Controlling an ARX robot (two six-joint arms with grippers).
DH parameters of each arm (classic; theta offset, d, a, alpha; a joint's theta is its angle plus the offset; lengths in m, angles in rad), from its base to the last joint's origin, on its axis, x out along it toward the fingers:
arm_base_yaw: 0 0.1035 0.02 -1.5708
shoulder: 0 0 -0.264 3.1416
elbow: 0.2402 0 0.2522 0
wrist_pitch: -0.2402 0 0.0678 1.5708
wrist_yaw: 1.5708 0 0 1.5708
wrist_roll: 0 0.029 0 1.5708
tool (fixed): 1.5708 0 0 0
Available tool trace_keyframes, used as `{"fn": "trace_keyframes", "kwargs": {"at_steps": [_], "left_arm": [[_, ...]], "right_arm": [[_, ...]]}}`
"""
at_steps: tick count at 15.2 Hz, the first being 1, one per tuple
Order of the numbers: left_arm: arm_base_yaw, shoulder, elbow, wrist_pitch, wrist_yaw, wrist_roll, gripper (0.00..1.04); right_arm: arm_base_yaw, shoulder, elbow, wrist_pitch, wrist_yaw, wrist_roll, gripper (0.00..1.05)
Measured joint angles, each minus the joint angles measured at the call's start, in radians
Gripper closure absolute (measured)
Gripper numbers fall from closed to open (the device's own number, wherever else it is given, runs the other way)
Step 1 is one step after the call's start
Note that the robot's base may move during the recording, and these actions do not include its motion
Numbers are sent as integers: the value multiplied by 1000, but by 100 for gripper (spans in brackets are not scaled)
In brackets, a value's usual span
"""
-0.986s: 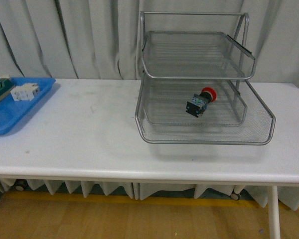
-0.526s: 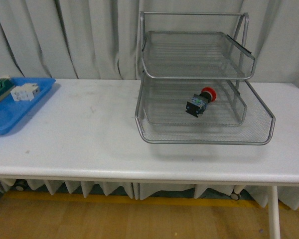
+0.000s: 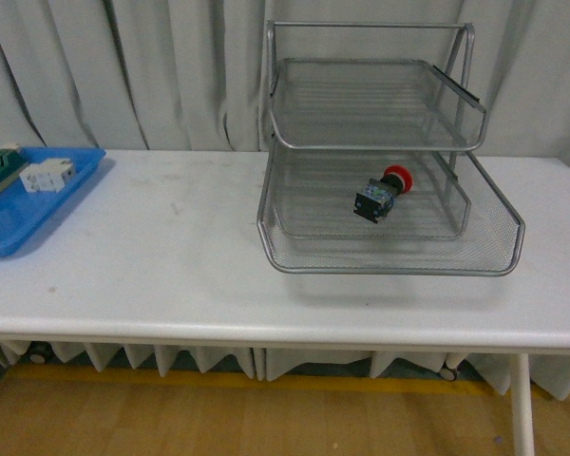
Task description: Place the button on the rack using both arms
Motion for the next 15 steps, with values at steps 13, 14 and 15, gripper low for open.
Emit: {"fn": "trace_keyframes", "kwargs": {"at_steps": [13, 14, 15], "left_arm": [[0, 0, 0, 5, 0, 0, 5], [0, 0, 0, 5, -1, 0, 8], [0, 0, 0, 5, 0, 0, 7]], "right_arm": [[0, 0, 0, 2, -3, 0, 6], [-30, 42, 1, 87, -79, 35, 6], [-43, 229, 19, 302, -128, 93, 6]]}}
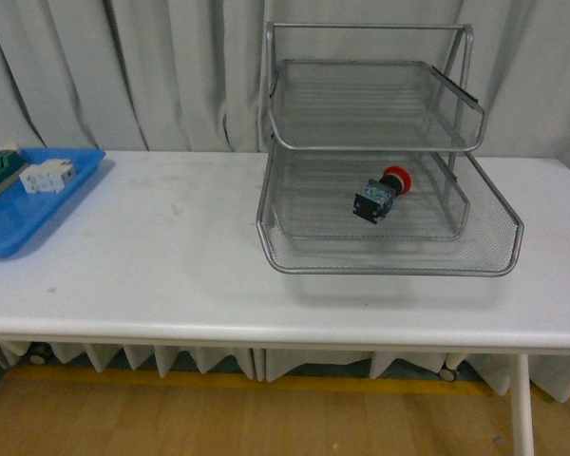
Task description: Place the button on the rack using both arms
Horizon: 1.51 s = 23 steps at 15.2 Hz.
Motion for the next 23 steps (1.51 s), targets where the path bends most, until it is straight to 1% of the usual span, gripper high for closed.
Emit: {"fn": "trace_keyframes", "kwargs": {"at_steps": [2, 3, 4, 6, 7, 9, 10, 13, 14, 15, 17, 18, 21, 23], "left_arm": [[0, 0, 0, 0, 0, 0, 7], [0, 0, 0, 0, 0, 0, 7], [0, 0, 0, 0, 0, 0, 7], [0, 0, 0, 0, 0, 0, 7], [0, 0, 0, 0, 0, 0, 7], [0, 0, 0, 0, 0, 0, 7], [0, 0, 0, 0, 0, 0, 7], [0, 0, 0, 0, 0, 0, 7], [0, 0, 0, -1, 0, 0, 7], [0, 0, 0, 0, 0, 0, 7], [0, 0, 0, 0, 0, 0, 7], [0, 0, 0, 0, 0, 0, 7], [0, 0, 0, 0, 0, 0, 7], [0, 0, 0, 0, 0, 0, 7]], "right_arm": [[42, 365, 79, 301, -1, 77, 6], [69, 674, 240, 488, 2, 139, 6], [79, 819, 342, 522, 18, 171, 6], [126, 1090, 550, 411, 23, 242, 6], [158, 1233, 662, 321, 14, 278, 6], [216, 1385, 847, 164, 23, 322, 6], [247, 1409, 911, 94, 35, 323, 13], [312, 1463, 947, -45, 8, 305, 50], [319, 1484, 949, -78, -3, 294, 63], [320, 1498, 951, -97, -14, 282, 74], [326, 1511, 953, -83, -32, 251, 99], [332, 1527, 953, -88, -32, 235, 103], [356, 1583, 924, -135, -31, 166, 103], [371, 1611, 905, -156, -5, 100, 103]]}}
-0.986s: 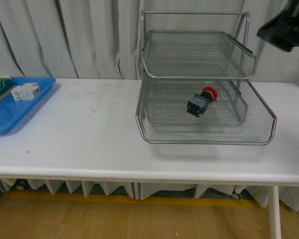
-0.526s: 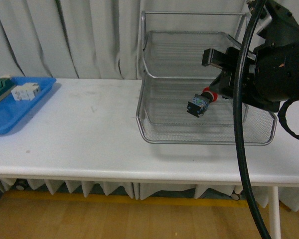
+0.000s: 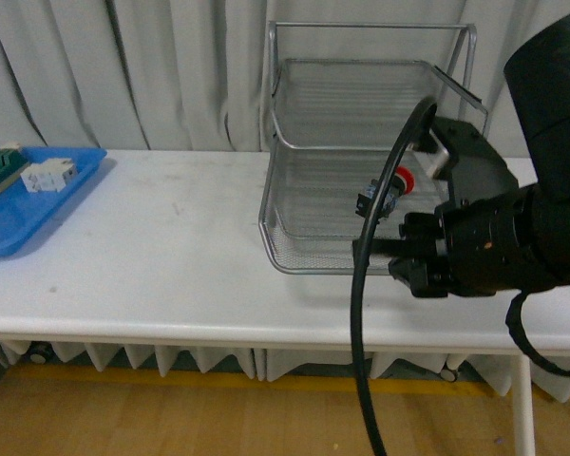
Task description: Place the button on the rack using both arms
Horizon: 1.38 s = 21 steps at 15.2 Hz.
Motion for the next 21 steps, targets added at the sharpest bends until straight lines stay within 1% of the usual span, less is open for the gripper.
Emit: {"fn": "trace_keyframes", "kwargs": {"at_steps": [3, 5, 8, 11, 18, 21], "left_arm": [[0, 0, 0, 0, 0, 0, 7], [0, 0, 0, 0, 0, 0, 7], [0, 0, 0, 0, 0, 0, 7], [0, 0, 0, 0, 0, 0, 7], [0, 0, 0, 0, 0, 0, 7], [0, 0, 0, 0, 0, 0, 7]], "right_arm": [[-1, 56, -2, -40, 26, -51, 103], [-21, 140, 95, -85, 35, -63, 103], [-35, 178, 154, -116, 53, -83, 103], [-68, 232, 225, -151, 62, -109, 103], [-114, 319, 406, -171, 85, -140, 103], [-129, 348, 467, -166, 119, -149, 103]]}}
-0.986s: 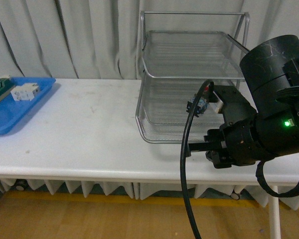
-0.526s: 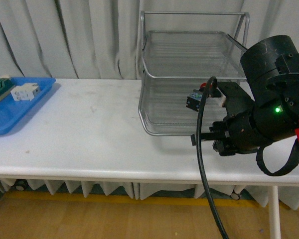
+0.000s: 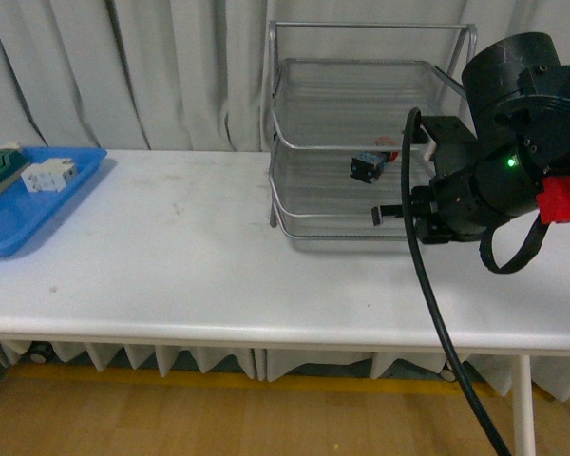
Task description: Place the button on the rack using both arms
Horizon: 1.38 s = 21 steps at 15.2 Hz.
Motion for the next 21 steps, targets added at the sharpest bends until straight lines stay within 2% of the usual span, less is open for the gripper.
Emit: {"fn": "trace_keyframes", "kwargs": {"at_steps": [4, 9, 11, 14, 16, 18, 21], "left_arm": [[0, 0, 0, 0, 0, 0, 7], [0, 0, 0, 0, 0, 0, 7], [0, 0, 0, 0, 0, 0, 7], [0, 0, 0, 0, 0, 0, 7], [0, 0, 0, 0, 0, 0, 7], [0, 0, 0, 0, 0, 0, 7], [0, 0, 0, 0, 0, 0, 7]], "right_arm": [[-24, 0, 42, 32, 28, 12, 103], [-23, -58, -44, 42, 0, 43, 103], [-23, -158, -156, 94, -58, 75, 103], [-60, -415, -417, 266, -185, 115, 103], [-160, -620, -605, 353, -275, 177, 103], [-314, -825, -774, 385, -365, 234, 103], [-533, -1009, -885, 391, -478, 240, 103]]}}
